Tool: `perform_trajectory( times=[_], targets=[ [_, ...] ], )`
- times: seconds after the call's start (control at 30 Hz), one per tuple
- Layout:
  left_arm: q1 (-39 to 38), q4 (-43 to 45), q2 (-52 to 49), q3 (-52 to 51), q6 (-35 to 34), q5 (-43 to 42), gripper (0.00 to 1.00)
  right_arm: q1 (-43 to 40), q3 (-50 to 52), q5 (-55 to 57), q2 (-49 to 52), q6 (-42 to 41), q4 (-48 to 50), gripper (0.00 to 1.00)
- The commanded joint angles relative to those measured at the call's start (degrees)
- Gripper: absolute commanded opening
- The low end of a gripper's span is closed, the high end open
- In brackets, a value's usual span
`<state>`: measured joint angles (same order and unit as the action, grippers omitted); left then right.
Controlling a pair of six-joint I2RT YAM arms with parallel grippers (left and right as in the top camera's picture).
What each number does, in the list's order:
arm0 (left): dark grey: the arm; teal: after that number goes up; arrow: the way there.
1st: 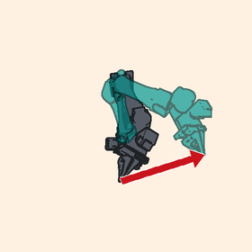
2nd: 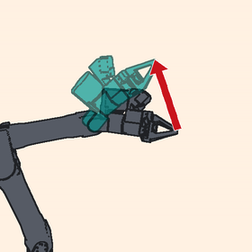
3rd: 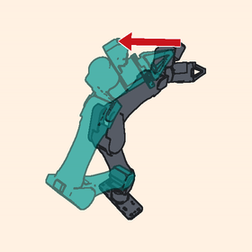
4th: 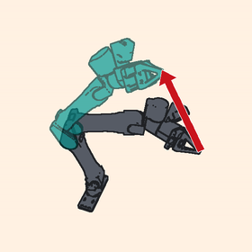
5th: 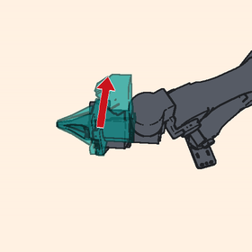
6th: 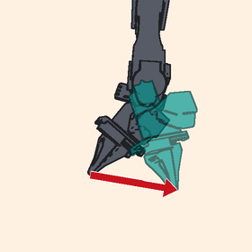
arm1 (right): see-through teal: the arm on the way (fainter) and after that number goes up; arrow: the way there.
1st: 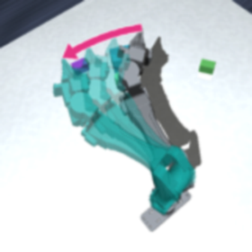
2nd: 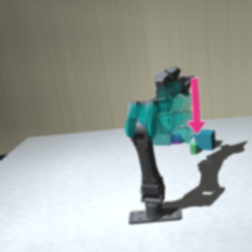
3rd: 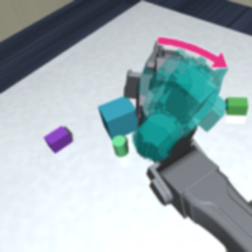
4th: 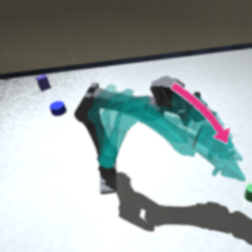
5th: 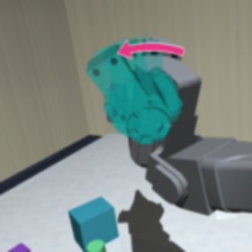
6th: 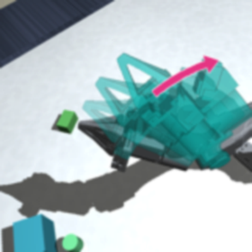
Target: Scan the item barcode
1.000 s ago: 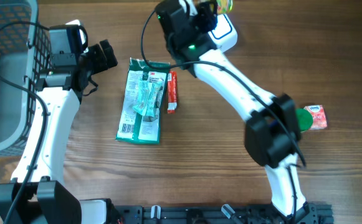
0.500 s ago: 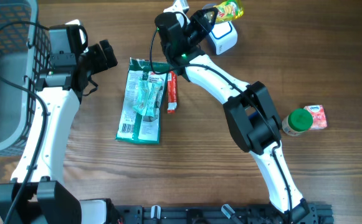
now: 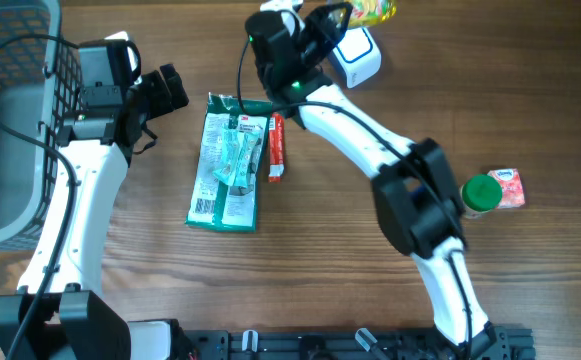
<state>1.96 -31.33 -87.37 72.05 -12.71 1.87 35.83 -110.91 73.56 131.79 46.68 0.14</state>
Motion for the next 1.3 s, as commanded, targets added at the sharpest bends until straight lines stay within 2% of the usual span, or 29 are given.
perform_trajectory(
  times=[0.0,0.13,0.23,0.4,0.53,0.73,0.87,1.0,1.27],
  targets=[
    [0.2,0.0,0.0,0.4,0.5,0.5,1.00,0.2,-1.1,-1.3,-15.5,-12.7,-10.5,0.28],
    [0.2,0.0,0.0,0.4,0.5,0.5,1.00,-1.3,-1.1,-17.0,-25.9,-35.8,-37.9,0.28],
    [0.2,0.0,0.0,0.4,0.5,0.5,1.00,-6.4,-1.1,-32.7,-31.3,-49.9,-53.4,0.27],
    [0.2,0.0,0.0,0.4,0.5,0.5,1.00,-23.4,-0.4,-57.3,-32.3,-55.9,-65.5,0.28],
    [0.2,0.0,0.0,0.4,0.5,0.5,1.00,-33.8,3.5,-65.9,-32.3,-57.2,-66.0,0.27],
    [0.2,0.0,0.0,0.4,0.5,0.5,1.00,-46.0,10.9,-65.9,-32.2,-58.9,-63.1,0.27],
    [0.2,0.0,0.0,0.4,0.5,0.5,1.00,-52.7,18.0,-65.9,-32.2,-58.8,-57.4,0.27],
    [0.2,0.0,0.0,0.4,0.5,0.5,1.00,-55.9,23.7,-65.9,-32.2,-59.2,-52.0,0.27],
    [0.2,0.0,0.0,0.4,0.5,0.5,1.00,-56.9,32.6,-66.0,-31.9,-60.4,-44.0,0.28]
  ],
)
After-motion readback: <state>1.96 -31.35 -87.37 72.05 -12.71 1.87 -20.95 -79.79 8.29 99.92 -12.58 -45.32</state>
